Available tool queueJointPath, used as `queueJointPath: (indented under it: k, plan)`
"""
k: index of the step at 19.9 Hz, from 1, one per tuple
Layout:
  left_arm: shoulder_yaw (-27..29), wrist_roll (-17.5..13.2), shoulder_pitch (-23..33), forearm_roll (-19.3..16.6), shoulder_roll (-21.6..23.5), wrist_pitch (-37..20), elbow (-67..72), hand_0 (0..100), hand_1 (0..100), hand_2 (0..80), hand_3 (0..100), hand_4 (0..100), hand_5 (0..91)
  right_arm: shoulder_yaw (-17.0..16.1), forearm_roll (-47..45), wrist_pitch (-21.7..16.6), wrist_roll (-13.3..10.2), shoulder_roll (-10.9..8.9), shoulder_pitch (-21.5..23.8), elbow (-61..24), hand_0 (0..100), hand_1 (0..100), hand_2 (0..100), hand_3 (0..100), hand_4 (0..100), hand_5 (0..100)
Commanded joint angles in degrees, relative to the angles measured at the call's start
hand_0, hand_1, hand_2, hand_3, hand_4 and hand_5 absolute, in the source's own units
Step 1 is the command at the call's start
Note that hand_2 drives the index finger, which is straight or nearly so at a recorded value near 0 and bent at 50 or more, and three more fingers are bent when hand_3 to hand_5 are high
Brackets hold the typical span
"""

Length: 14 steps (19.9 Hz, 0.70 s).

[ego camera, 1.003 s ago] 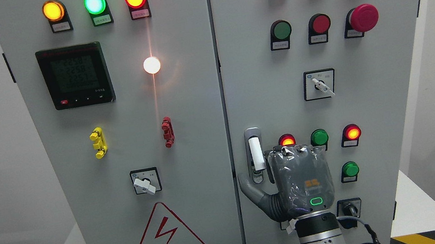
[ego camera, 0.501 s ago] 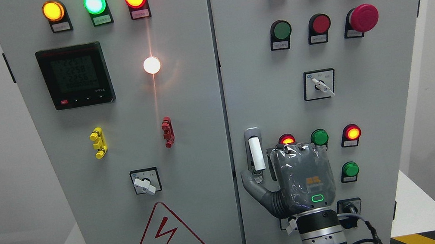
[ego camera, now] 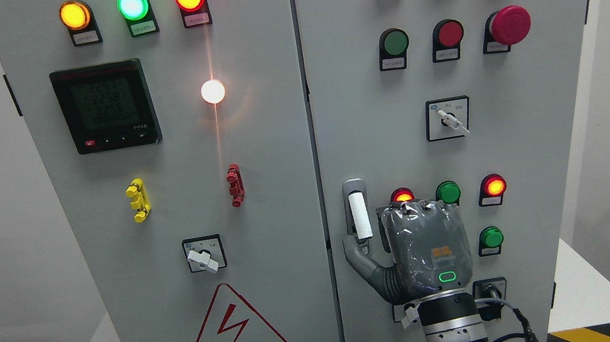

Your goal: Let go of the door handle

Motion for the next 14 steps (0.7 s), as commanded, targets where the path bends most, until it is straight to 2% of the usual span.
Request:
queueJointPath:
  k: [1, 14]
  plan:
    - [0.0, 0.0, 0.5, 0.0, 0.0, 0.0, 0.0, 12, 56, 0.0, 0, 0, 0.0, -0.3, 0.0, 0.0, -0.1, 0.06, 0.0, 0.2, 31, 38, 94, 100, 100, 100]
    - [0.0, 0.0, 0.5, 0.0, 0.0, 0.0, -0.1, 12, 56, 0.0, 0, 0, 0.0, -0.7, 0.0, 0.1, -0.2, 0.06, 0.0, 0.2, 34, 40, 94, 100, 100, 100]
